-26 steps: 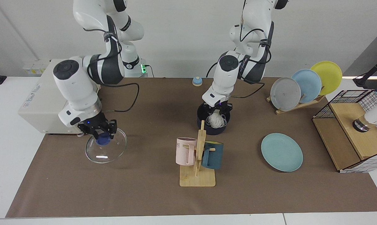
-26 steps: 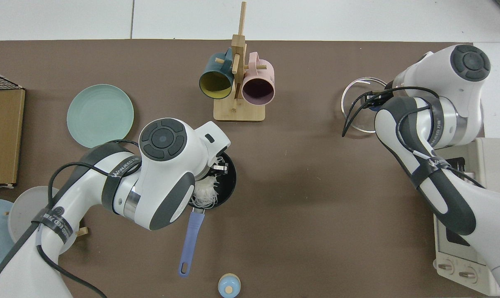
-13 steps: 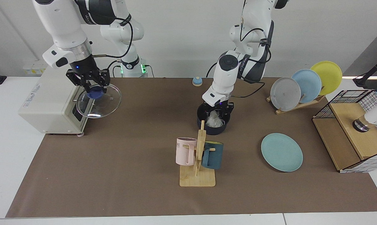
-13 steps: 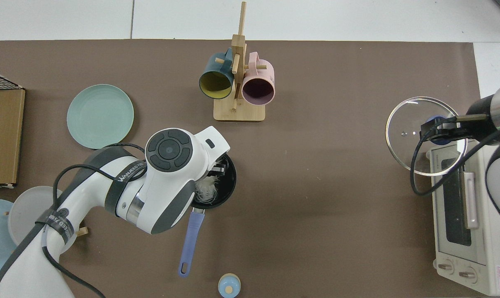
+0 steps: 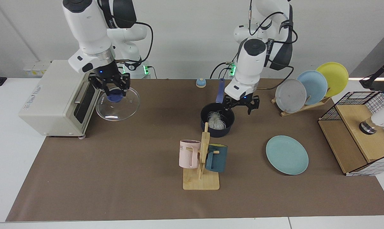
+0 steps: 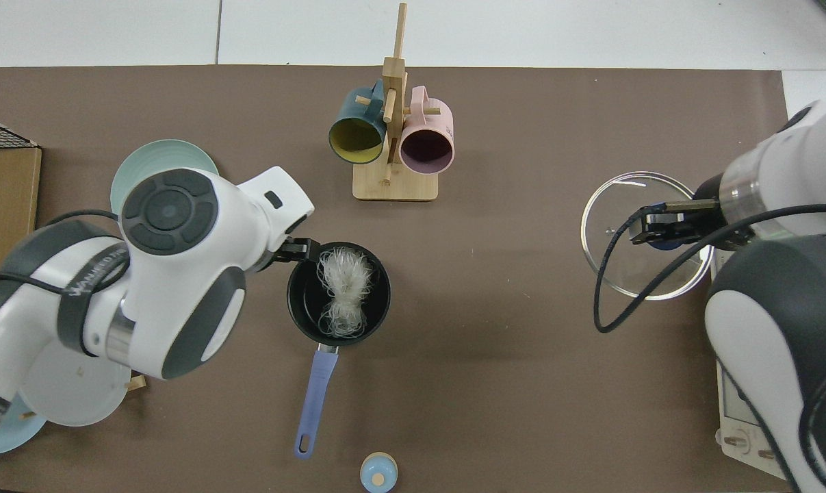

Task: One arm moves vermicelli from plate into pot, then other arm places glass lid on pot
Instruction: 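Withdraw the left gripper while the right gripper carries the lid toward the pot, then lower the glass lid onto the pot with the right gripper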

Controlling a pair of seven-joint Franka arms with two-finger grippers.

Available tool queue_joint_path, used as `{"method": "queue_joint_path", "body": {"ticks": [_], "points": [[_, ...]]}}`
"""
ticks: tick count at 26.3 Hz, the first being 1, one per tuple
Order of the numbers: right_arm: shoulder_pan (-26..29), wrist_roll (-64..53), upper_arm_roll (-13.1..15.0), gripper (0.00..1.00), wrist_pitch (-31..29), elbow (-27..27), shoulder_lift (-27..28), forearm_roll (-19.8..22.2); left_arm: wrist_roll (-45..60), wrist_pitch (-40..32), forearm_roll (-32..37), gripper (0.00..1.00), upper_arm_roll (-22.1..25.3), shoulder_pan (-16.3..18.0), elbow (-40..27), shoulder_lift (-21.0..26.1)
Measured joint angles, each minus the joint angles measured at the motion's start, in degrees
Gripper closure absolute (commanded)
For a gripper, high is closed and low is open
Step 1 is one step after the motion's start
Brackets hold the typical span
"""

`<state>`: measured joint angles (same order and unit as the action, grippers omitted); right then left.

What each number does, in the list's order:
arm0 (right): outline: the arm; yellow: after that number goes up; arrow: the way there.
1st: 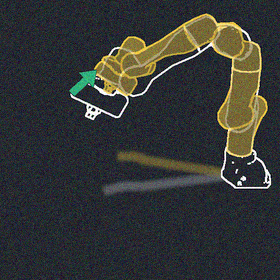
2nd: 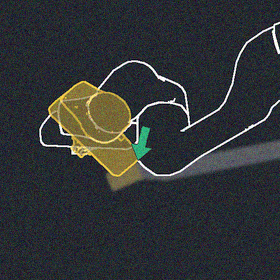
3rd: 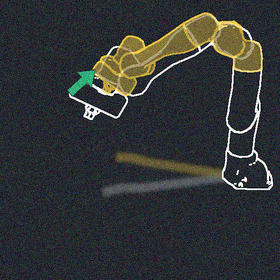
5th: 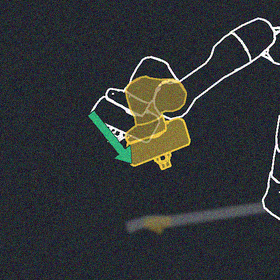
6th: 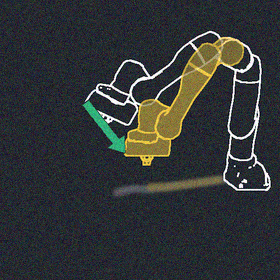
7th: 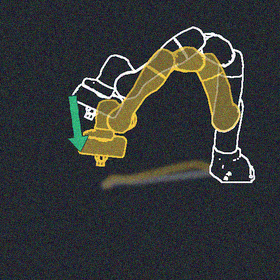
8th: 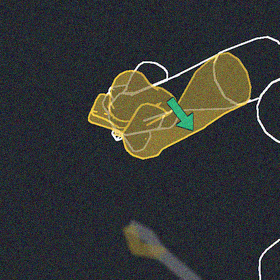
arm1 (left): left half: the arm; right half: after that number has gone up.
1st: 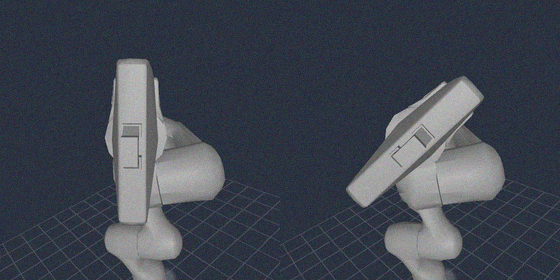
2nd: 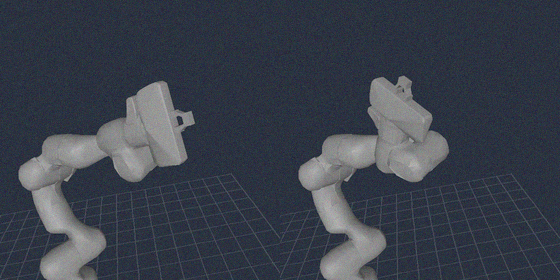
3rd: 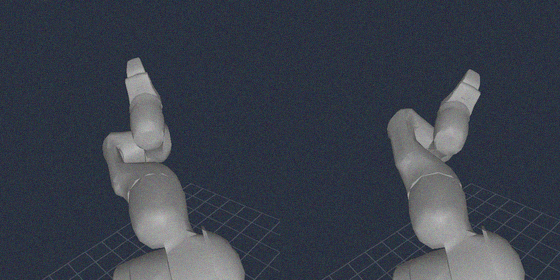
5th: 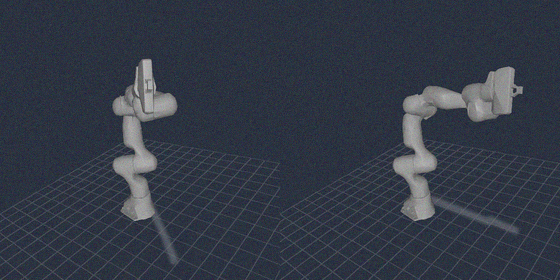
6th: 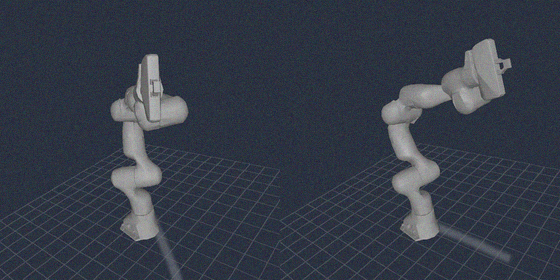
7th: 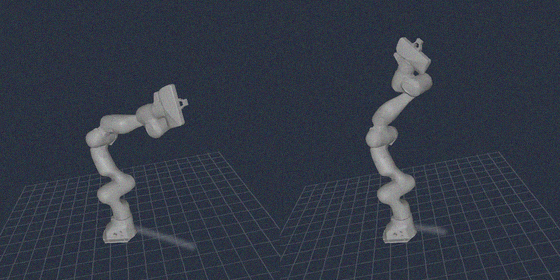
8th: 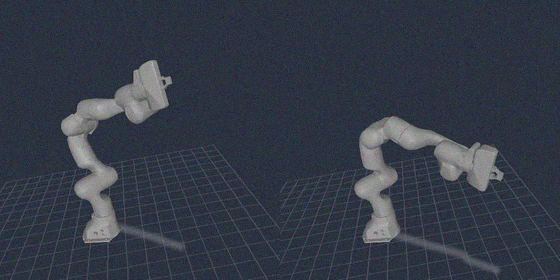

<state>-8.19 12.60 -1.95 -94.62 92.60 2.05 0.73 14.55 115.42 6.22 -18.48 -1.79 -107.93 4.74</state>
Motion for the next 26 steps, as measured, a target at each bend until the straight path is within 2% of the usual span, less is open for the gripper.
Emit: {"method": "queue_joint_path", "body": {"ticks": [7, 12, 17, 22, 26], "points": [[-8.2, 9.5, -0.2, 1.0, -0.2, -0.3, 0.7, 0.0, -19.8, 0.0, -0.6, 0.0, 13.2, 0.3, 1.8, 0.3], [-15.2, 17.7, -0.3, 1.0, -1.1, -2.3, 3.6, 0.0, -26.8, 0.0, -1.6, 0.0, 18.7, 0.9, 2.5, 0.4], [-21.1, 24.1, -0.3, 1.0, -3.4, -4.3, 7.9, 0.3, -27.1, -5.0, -1.8, 0.0, 19.4, 0.8, 7.4, 0.4], [-23.8, 24.5, -0.3, 1.0, -7.3, -5.8, 11.6, 0.9, -23.0, -14.0, -1.8, 0.0, 18.6, 0.6, 14.0, -0.2], [-25.6, 24.7, -0.2, 1.0, -9.7, -7.4, 14.6, 0.9, -19.4, -16.5, -2.1, 0.0, 18.1, 0.6, 15.4, -1.6]]}}
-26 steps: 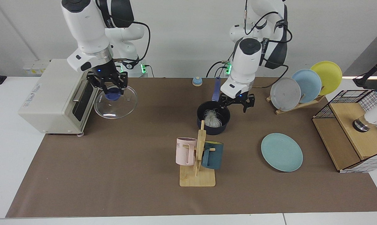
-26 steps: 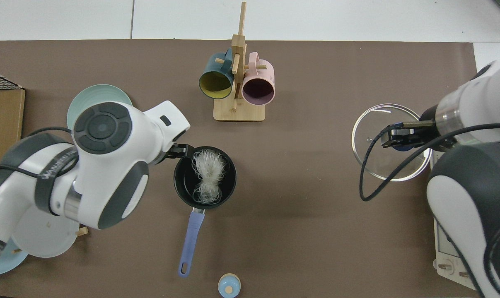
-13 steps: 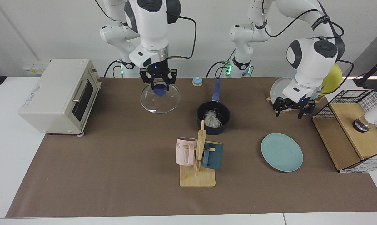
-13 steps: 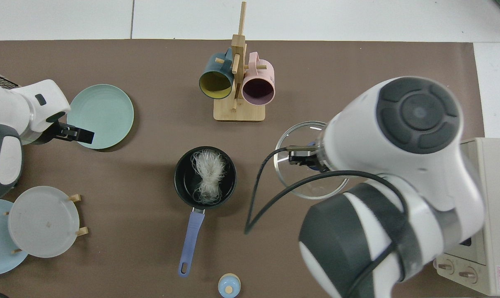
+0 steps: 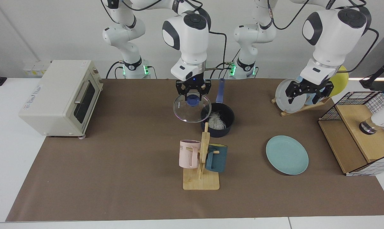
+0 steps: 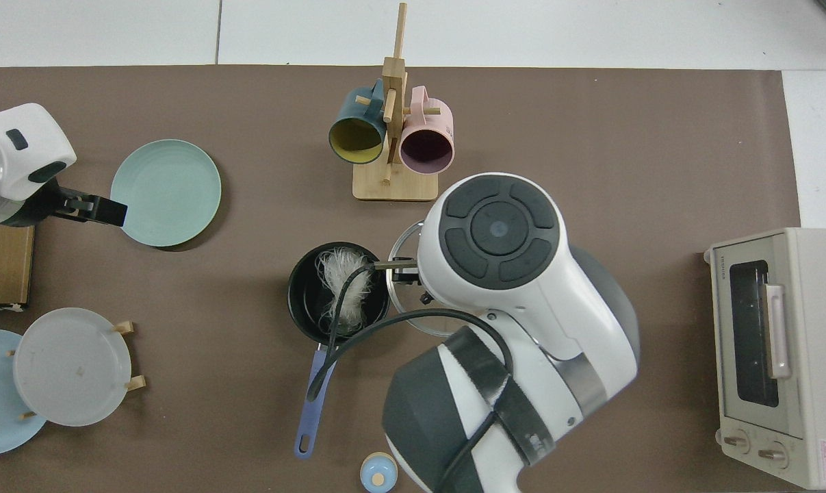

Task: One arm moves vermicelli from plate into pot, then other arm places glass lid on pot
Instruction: 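Lower the glass lid onto the pot with the right gripper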

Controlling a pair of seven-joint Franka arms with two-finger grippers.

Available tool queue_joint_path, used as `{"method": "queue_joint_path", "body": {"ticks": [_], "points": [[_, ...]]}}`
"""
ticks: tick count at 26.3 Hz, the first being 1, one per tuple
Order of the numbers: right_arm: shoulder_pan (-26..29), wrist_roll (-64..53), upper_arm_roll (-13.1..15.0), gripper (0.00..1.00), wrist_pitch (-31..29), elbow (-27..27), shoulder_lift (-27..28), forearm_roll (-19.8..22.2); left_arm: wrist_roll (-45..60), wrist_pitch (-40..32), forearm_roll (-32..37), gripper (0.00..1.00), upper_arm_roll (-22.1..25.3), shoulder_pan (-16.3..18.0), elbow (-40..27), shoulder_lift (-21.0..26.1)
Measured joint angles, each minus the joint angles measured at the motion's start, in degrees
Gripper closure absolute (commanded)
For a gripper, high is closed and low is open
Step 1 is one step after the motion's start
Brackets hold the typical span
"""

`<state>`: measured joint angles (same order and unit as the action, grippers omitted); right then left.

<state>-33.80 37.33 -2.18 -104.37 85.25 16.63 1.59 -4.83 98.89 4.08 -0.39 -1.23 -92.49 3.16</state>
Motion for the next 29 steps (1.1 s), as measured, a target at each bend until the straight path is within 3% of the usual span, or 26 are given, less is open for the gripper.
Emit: {"method": "queue_joint_path", "body": {"ticks": [10, 29], "points": [[-8.0, 10.2, 0.0, 1.0, -7.3, -2.0, 8.0, 2.5, 1.0, -1.0, -1.1, 0.0, -0.1, 0.0, 0.0, -1.2], [-9.4, 10.6, 0.4, 1.0, -11.6, -3.0, 10.5, 2.5, 1.0, -1.0, -1.1, 0.0, -0.1, 0.0, 0.0, -1.2]]}}
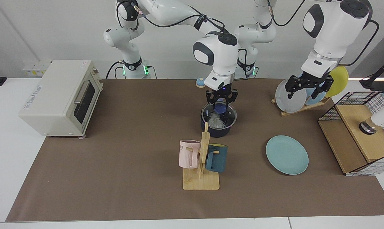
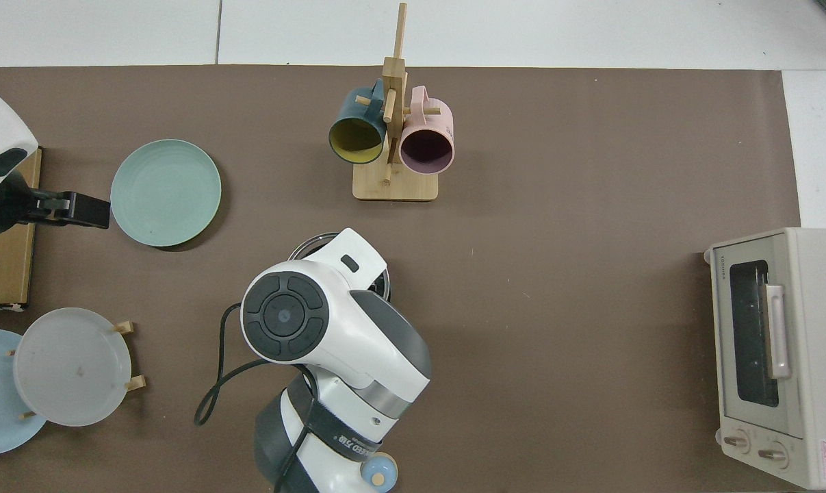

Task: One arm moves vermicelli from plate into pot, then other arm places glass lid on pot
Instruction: 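Lower the glass lid onto the pot with the right gripper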

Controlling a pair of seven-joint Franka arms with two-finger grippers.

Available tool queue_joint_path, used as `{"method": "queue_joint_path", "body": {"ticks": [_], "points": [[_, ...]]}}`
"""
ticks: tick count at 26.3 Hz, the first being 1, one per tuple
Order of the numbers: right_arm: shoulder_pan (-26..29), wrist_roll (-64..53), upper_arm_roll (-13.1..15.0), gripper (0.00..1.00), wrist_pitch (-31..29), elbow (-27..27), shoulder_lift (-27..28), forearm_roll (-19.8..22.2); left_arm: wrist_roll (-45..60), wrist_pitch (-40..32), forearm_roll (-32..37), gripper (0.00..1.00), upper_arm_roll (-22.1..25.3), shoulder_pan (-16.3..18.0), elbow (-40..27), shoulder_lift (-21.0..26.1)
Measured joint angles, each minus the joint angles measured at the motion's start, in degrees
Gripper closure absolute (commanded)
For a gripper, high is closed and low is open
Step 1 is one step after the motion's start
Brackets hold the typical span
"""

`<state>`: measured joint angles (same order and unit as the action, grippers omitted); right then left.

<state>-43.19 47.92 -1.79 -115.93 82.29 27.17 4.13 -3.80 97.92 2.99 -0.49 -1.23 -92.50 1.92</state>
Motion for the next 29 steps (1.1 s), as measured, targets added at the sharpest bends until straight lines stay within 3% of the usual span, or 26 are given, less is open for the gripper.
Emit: {"method": "queue_joint_path", "body": {"ticks": [29], "points": [[0.0, 0.0, 0.0, 1.0, 0.3, 0.9, 0.6, -0.1, 0.0, 0.0, 0.0, 0.0, 0.1, 0.0, 0.0, 0.0]]}}
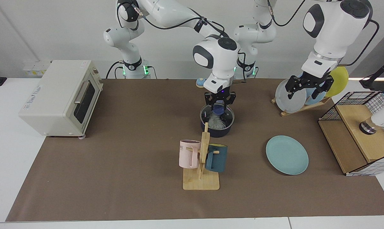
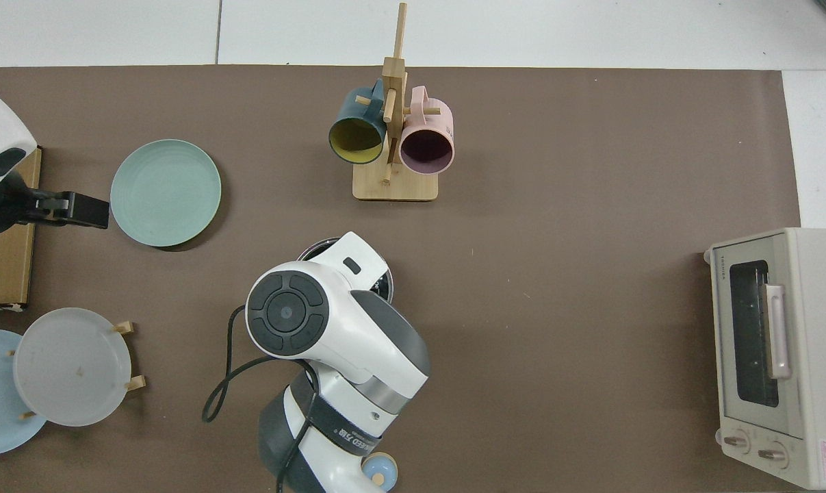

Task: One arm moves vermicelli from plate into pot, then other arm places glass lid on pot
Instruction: 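Lower the glass lid onto the pot with the right gripper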

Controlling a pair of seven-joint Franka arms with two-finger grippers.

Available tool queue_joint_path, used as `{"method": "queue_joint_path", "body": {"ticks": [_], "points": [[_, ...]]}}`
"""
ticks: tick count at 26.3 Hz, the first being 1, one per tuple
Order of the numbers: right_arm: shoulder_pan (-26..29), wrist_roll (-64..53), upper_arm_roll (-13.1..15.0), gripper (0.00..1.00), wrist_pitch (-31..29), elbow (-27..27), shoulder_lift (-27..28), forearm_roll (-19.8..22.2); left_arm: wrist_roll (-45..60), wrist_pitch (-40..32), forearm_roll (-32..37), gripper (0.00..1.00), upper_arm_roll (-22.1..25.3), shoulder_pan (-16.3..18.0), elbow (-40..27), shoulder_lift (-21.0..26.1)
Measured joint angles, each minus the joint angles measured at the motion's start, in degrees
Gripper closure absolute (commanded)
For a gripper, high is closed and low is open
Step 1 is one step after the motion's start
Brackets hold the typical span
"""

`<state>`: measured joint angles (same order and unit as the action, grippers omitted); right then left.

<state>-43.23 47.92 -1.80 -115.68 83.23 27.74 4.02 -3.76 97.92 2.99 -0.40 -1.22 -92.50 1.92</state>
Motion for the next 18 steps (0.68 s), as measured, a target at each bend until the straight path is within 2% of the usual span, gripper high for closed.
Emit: {"method": "queue_joint_path", "body": {"ticks": [16, 17, 18], "points": [[-0.1, 0.0, -0.1, 1.0, 0.6, 0.0, 0.0, -0.8, 0.0, 0.0, 0.0, 0.0, 0.0, 0.0, 0.0, 0.0], [-0.1, 0.0, -0.1, 0.9, 0.6, 0.0, 0.0, -0.8, 0.0, 0.0, 0.0, 0.0, 0.0, 0.0, 0.0, 0.0], [-0.1, 0.0, -0.1, 0.71, 0.6, 0.0, 0.0, -0.8, 0.0, 0.0, 0.0, 0.0, 0.0, 0.0, 0.0, 0.0]]}}
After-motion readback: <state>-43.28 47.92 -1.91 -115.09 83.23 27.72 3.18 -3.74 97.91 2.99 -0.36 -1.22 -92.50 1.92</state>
